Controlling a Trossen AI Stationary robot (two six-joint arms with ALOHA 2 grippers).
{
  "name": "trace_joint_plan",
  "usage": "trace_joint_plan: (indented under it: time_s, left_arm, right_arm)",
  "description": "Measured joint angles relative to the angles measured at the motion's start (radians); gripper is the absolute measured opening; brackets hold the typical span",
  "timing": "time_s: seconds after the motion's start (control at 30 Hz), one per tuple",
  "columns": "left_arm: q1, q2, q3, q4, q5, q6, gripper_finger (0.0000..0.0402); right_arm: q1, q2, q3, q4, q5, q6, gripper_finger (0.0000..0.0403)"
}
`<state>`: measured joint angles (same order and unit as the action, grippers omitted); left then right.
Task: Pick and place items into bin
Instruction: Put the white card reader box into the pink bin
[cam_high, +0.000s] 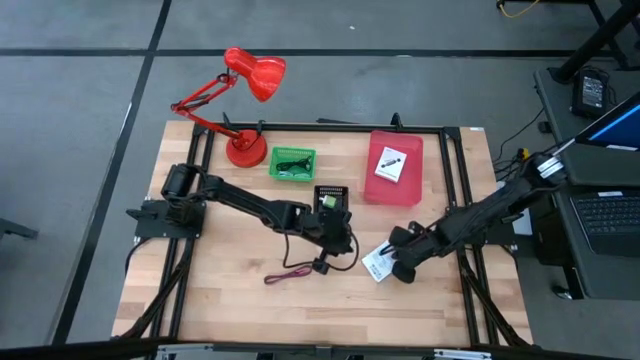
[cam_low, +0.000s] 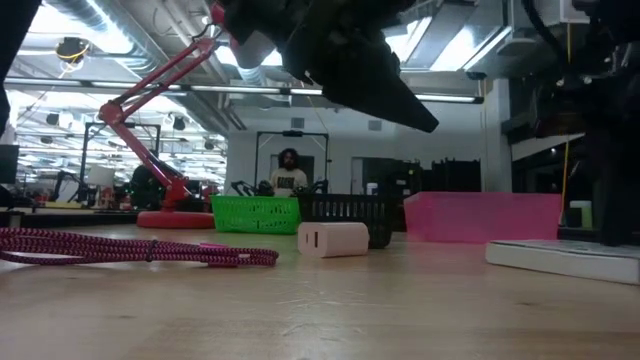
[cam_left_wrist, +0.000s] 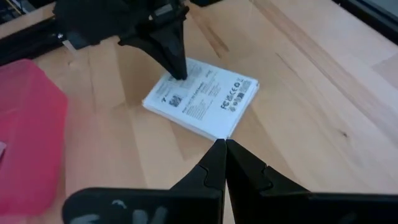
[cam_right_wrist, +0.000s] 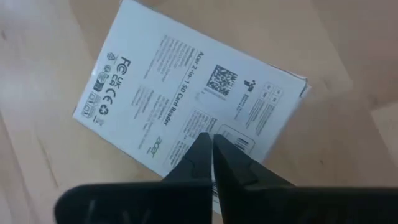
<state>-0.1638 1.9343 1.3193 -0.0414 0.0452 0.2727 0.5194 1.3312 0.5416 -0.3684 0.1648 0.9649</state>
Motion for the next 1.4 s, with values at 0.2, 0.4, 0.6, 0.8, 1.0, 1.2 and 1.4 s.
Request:
trace_joint_plan:
  time_s: [0.2, 0.4, 0.6, 0.8, 1.0, 1.2, 1.4]
  left_arm:
    - [-0.008, 0.000, 0.000, -0.021, -0.013, -0.037, 0.0003]
    - [-0.006, 0.000, 0.000, -0.099, -0.027, -0.098, 0.0003]
    - [-0.013, 0.000, 0.000, -0.142, -0.027, -0.106, 0.0003]
    - [-0.020, 0.000, 0.000, -0.142, -0.024, -0.106, 0.0003]
    - [-0.020, 0.000, 0.000, -0.142, -0.019, -0.121, 0.0003]
    - [-0.030, 0.006, 0.000, -0.111, 0.025, -0.111, 0.0003]
    - [-0.023, 0.078, 0.027, -0.065, 0.052, -0.088, 0.0003]
  right_arm:
    - [-0.003, 0.060, 0.003, 0.097, 0.033, 0.038, 0.0000]
    - [-0.027, 0.074, 0.001, 0.164, 0.072, 0.019, 0.0000]
    - [-0.057, 0.084, 0.000, 0.180, 0.078, -0.003, 0.0000]
    - [-0.066, 0.090, -0.002, 0.230, 0.078, -0.030, 0.0000]
    - [-0.066, 0.089, -0.002, 0.277, 0.078, -0.085, 0.0000]
    - [-0.066, 0.077, 0.027, 0.297, 0.078, -0.189, 0.0000]
    - [-0.062, 0.044, 0.071, 0.278, 0.111, -0.314, 0.0000]
